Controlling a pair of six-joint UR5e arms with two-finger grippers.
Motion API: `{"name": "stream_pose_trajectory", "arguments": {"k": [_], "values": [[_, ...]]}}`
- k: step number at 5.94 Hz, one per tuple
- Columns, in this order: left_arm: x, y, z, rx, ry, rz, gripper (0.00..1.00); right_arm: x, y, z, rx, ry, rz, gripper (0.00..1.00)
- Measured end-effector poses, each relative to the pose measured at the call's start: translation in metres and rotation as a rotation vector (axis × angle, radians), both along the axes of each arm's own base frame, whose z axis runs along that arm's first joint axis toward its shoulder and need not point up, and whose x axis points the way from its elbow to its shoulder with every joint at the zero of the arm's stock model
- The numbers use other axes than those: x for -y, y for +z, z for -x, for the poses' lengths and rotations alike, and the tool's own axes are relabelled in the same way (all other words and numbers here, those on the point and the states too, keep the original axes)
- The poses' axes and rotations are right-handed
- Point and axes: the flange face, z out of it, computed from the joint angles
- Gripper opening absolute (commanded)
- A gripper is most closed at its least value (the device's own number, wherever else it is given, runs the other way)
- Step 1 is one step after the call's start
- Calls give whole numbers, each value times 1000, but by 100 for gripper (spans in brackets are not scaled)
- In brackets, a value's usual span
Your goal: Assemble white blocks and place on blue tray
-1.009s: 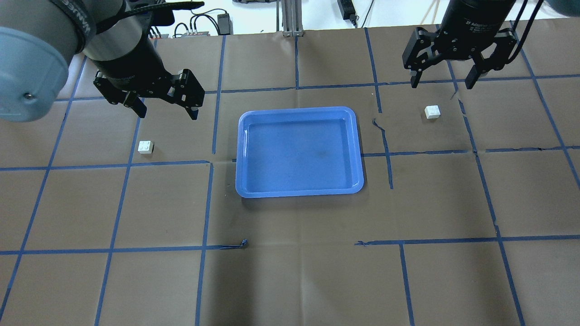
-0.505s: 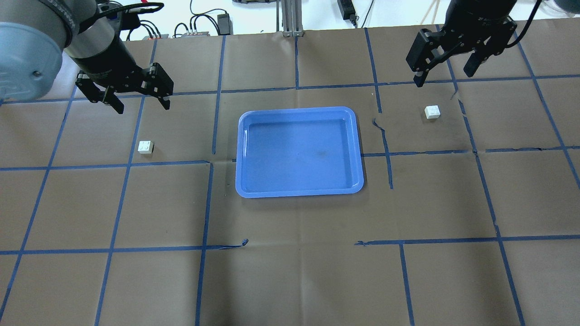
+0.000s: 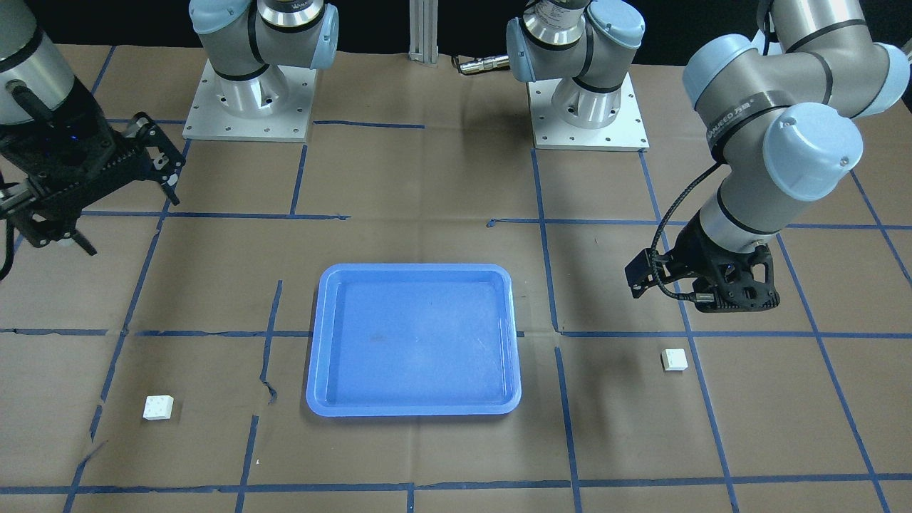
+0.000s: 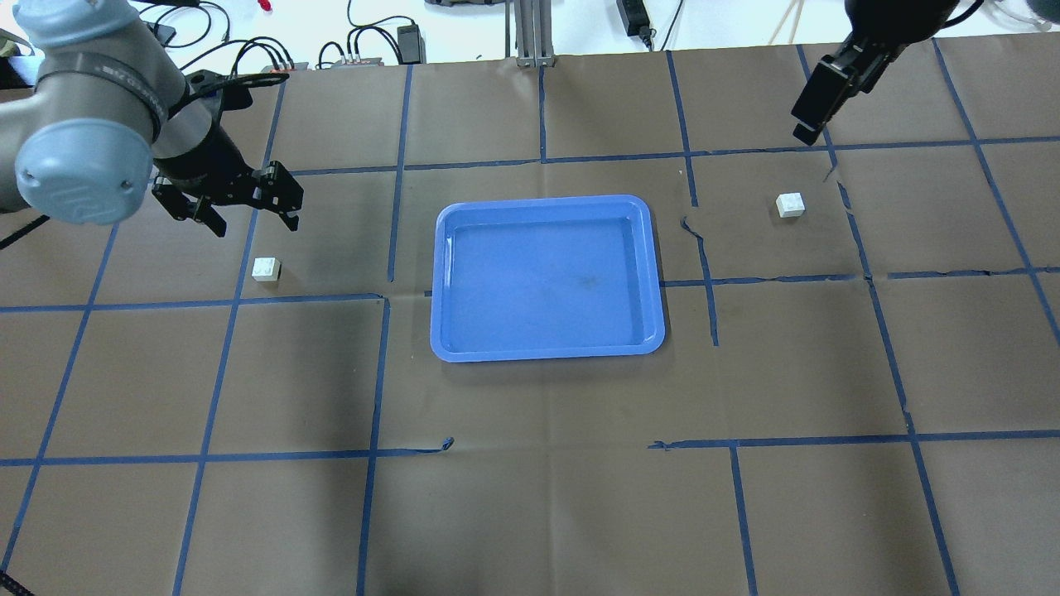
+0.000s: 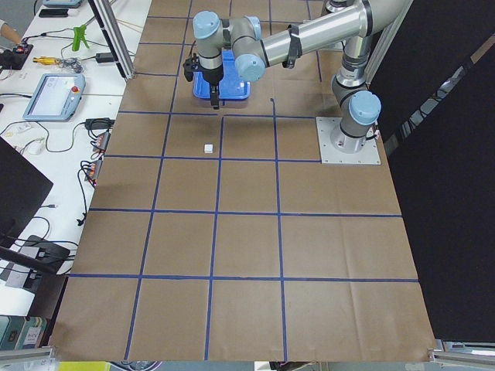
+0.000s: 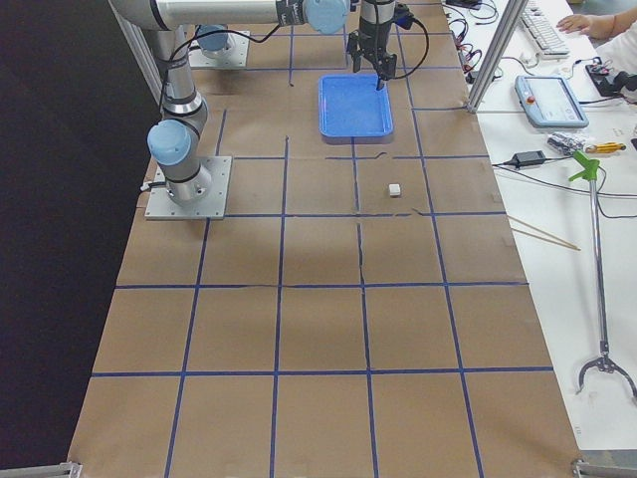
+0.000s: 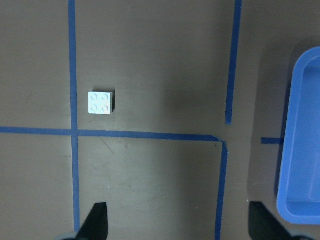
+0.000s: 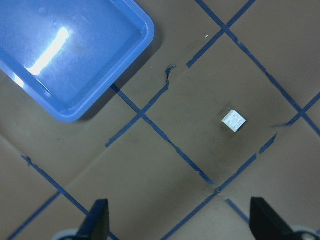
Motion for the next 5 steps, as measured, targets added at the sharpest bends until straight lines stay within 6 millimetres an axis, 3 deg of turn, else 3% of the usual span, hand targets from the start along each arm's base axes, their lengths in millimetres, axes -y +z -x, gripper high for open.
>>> {"name": "stream_pose_trajectory", "arguments": {"k": [2,3,5], "values": [[2,-62,-20,2,-48,16,98,23,-16,59,-19,401,12,100],[9,-84,-25,2,-76,15,98,39,-27,88,-18,583,7,100],[29,-115,-43,1,-95,5,95,88,-46,131,17,744,22,100]]}}
